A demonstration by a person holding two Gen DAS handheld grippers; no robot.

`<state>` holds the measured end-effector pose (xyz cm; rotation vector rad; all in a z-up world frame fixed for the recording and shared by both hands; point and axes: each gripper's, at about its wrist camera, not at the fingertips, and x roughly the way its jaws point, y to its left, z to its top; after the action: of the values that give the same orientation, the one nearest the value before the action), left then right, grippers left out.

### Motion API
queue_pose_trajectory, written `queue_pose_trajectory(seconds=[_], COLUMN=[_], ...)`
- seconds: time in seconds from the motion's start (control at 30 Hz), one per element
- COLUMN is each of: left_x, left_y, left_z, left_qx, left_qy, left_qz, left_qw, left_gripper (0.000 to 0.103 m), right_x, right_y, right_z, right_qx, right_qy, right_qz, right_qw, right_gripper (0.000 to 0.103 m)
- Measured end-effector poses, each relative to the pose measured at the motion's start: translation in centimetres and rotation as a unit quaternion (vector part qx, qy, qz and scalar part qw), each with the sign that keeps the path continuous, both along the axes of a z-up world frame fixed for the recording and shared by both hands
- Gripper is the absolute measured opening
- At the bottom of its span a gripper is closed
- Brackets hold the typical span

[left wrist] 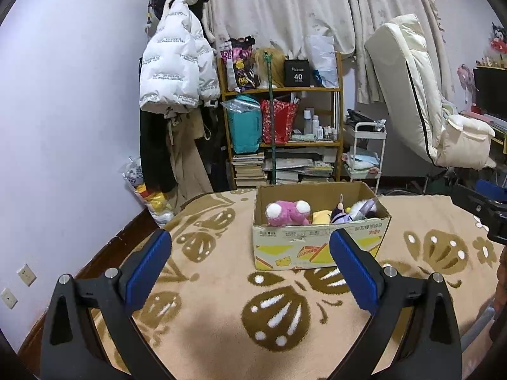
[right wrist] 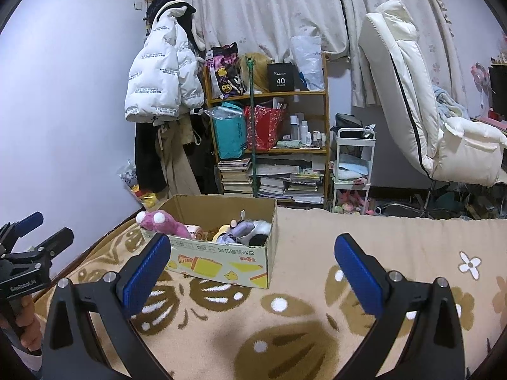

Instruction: Organize soft objects

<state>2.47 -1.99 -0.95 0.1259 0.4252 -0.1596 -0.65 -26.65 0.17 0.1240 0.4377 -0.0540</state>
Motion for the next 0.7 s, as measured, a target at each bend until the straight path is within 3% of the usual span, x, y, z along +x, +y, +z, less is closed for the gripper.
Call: queue_pose_trajectory(seconds=[0.23, 0.7], left_x=[1.0, 0.8], left_y=[0.3, -0.6], left_z=[-0.8, -1.4], left_qx=[-0.014, 0.014], left_qy=[0.007, 0.003], left_qz=[0.002, 0.009], left_qw=[0.9999, 0.9999], left_gripper=[0.099, 0.099], right_x=[0.7, 1.0], right_y=[-0.1, -1.0], right_z=[-0.5, -1.0], right_qx=[-0.005, -0.011], right_qy=[0.006, 0.005], right_qz=[0.000, -0.009], right_qw=[1.000, 1.000], right_gripper=[0.103, 0.103])
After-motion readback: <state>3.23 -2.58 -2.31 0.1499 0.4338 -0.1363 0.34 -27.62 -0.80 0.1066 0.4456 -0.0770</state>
